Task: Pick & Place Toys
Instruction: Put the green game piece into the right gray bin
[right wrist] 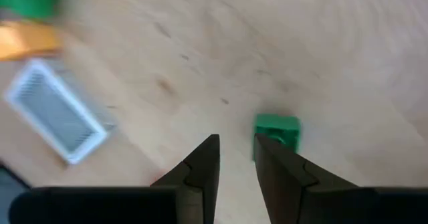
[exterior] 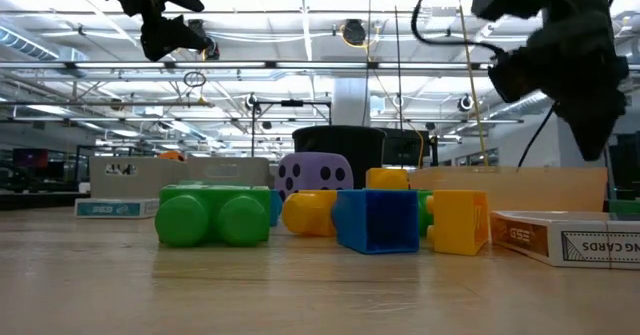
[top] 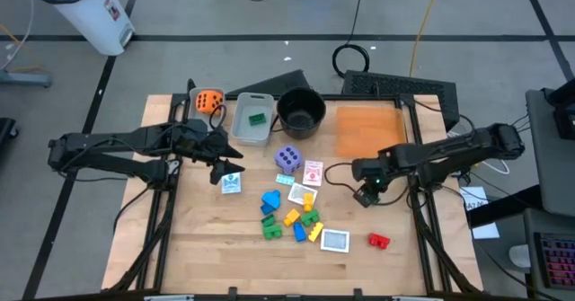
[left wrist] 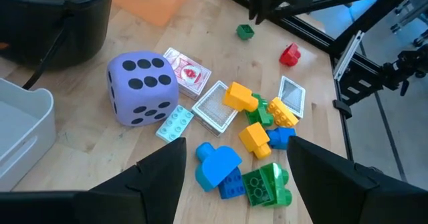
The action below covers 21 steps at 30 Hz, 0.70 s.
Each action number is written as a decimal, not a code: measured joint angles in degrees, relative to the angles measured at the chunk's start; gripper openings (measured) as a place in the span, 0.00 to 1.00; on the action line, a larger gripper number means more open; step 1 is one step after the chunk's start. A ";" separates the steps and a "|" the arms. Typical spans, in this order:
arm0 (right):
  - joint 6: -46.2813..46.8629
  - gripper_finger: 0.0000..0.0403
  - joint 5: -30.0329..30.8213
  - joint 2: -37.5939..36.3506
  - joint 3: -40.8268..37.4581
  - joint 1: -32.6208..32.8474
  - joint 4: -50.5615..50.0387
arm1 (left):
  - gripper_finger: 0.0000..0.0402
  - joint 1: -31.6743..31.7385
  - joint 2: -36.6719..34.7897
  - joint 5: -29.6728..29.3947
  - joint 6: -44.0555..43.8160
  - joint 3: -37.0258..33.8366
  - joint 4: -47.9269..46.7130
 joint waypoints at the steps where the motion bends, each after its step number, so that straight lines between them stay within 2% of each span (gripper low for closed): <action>1: -0.01 0.21 -0.91 -0.47 0.00 0.00 1.73 | 0.66 0.00 0.00 0.00 -0.02 0.00 0.00; 7: -0.86 0.20 -7.55 -2.10 0.02 0.09 18.79 | 0.66 0.00 0.00 0.02 -0.17 0.00 0.00; 11: -3.93 0.21 -9.34 -2.05 0.04 0.14 28.80 | 0.66 0.00 0.00 0.00 -0.17 0.00 -0.02; 17: -4.11 0.22 -9.06 -2.05 0.09 0.26 30.00 | 0.66 0.00 0.00 0.02 -0.01 0.00 -0.04; 21: -3.10 0.24 -9.08 -2.05 0.09 1.28 26.62 | 0.66 0.00 0.00 0.00 0.26 0.00 -0.08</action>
